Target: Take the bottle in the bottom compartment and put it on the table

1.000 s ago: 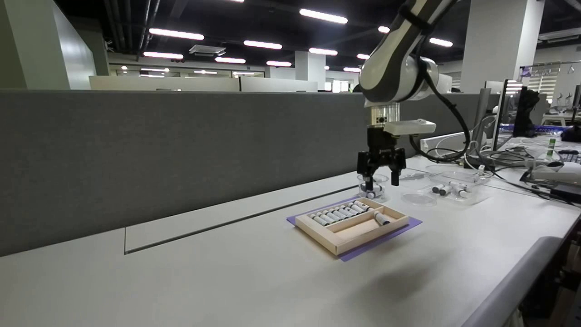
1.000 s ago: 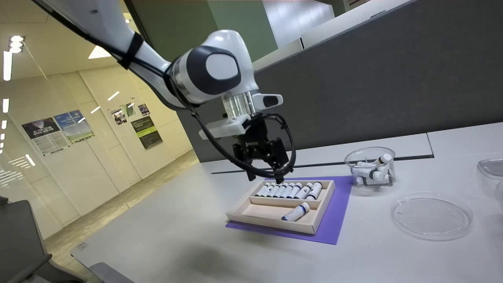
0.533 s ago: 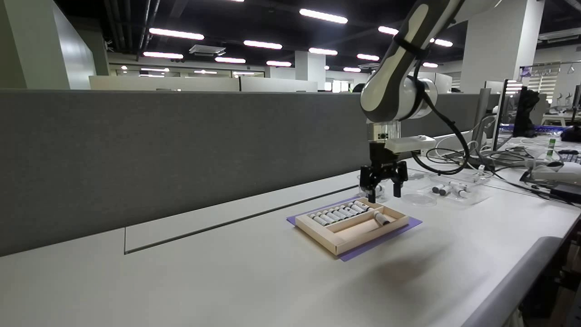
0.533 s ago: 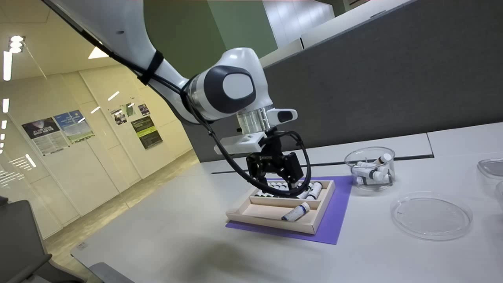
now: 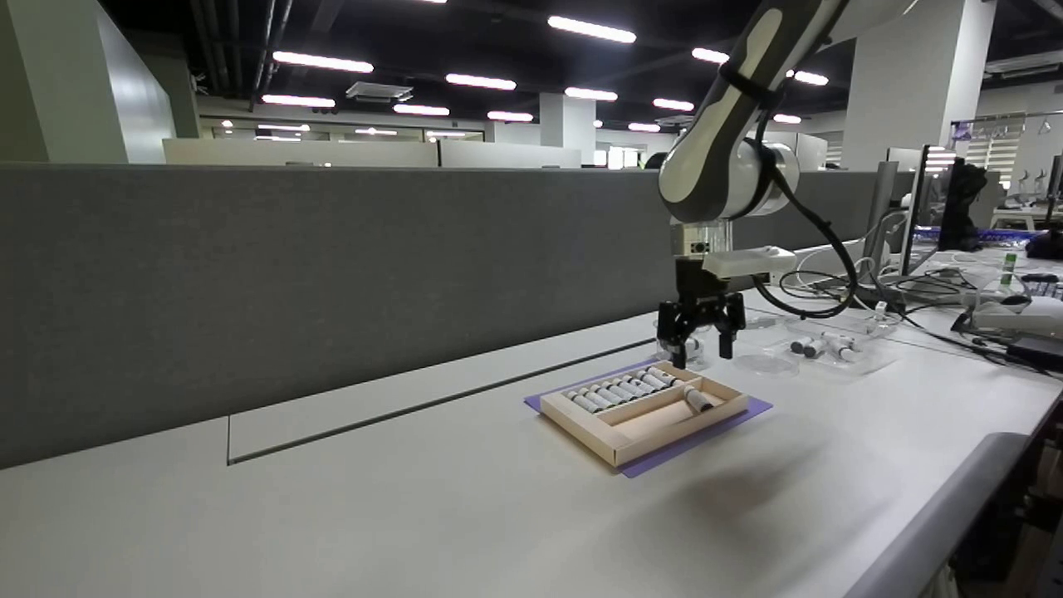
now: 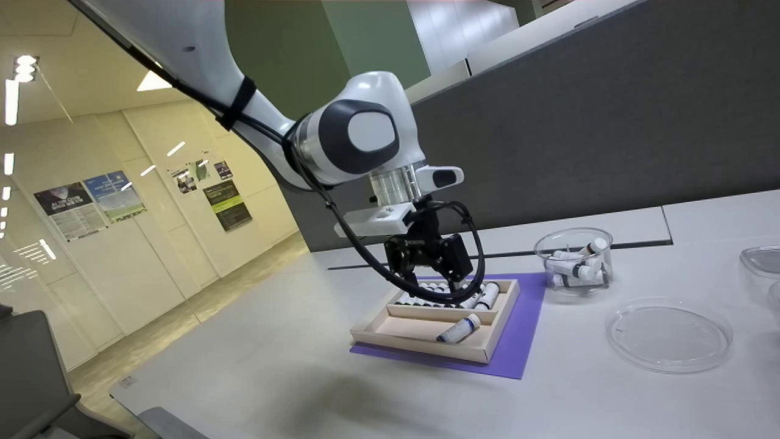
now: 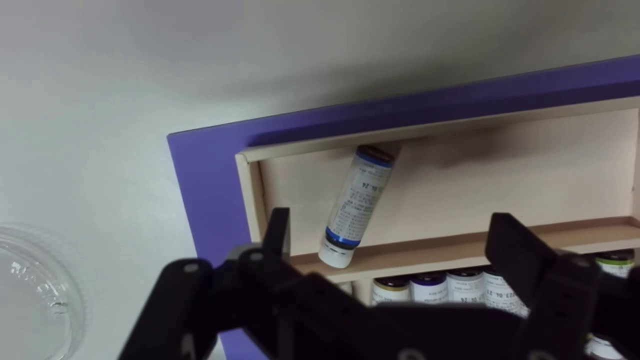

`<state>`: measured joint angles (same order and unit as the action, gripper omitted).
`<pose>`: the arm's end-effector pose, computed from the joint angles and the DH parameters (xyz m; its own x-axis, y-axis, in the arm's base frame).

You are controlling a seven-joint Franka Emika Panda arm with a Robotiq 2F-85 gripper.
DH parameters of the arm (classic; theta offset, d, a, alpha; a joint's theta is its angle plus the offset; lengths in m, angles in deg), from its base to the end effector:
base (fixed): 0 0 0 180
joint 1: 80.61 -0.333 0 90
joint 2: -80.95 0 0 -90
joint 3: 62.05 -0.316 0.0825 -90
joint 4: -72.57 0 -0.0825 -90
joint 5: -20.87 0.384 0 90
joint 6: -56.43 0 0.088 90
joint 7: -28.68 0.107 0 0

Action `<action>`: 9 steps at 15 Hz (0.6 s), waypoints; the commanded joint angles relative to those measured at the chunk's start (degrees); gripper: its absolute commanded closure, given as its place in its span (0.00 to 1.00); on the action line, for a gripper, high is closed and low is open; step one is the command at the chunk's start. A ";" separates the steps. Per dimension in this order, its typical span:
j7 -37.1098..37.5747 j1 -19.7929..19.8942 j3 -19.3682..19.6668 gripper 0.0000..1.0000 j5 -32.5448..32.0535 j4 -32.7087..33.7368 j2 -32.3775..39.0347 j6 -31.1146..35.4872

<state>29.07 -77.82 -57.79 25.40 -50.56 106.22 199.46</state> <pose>0.5544 -0.0698 0.1856 0.9780 -0.1872 -0.0919 -0.1889 -0.9820 -0.0092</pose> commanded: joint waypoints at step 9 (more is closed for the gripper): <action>-0.55 -0.34 -0.90 0.00 -2.09 0.52 4.87 4.95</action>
<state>28.41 -77.94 -58.50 25.02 -50.57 109.44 202.02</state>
